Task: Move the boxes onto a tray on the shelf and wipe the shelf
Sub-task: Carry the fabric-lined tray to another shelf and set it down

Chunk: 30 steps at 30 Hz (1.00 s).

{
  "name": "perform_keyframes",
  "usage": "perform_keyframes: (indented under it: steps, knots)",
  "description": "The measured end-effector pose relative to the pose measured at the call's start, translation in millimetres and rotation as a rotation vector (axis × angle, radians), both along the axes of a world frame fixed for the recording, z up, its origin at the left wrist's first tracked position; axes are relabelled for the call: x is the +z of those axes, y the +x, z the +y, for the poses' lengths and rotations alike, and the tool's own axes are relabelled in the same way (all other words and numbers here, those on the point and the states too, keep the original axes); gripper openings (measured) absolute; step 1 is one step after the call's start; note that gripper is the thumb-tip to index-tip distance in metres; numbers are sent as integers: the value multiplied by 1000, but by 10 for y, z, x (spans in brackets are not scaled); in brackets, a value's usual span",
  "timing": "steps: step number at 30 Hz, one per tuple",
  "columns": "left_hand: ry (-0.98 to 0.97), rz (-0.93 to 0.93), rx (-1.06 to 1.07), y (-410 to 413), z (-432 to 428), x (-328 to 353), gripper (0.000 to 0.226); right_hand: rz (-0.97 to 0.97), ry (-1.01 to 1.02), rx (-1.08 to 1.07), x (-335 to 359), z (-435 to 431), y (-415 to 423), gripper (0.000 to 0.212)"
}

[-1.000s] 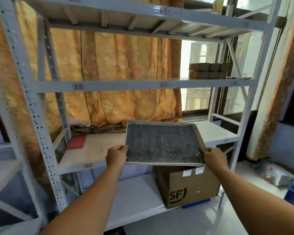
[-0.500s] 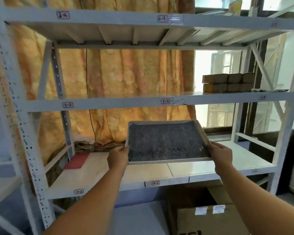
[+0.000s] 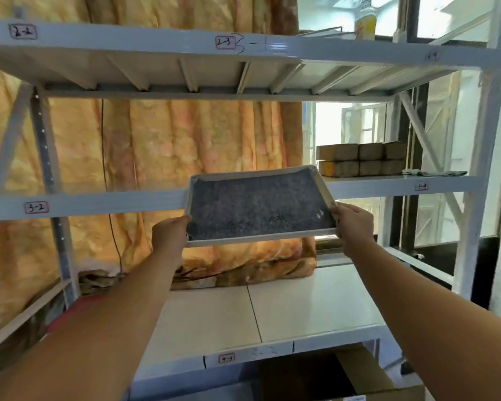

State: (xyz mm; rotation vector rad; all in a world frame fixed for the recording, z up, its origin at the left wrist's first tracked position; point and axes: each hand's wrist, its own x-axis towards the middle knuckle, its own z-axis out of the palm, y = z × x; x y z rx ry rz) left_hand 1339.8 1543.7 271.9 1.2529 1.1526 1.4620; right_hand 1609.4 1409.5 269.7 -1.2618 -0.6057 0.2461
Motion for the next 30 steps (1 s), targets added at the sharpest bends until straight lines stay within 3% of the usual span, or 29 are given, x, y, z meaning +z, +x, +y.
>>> perform_keyframes:
  steps: [6,10,17,30]
  knots:
    - [100,120,-123,245,365,634,28,-155,-18,-52,485,284,360,28]
    - [122,223,-108,412,713,1035,26,-196,-104,-98,812,599,586,10]
    - [137,334,-190,803,1361,1330,14,-428,-280,-248,1141,1170,1043,22]
    - [62,484,-235,1488,2117,1211,13,-362,-556,-144,1190,1849,1777,26]
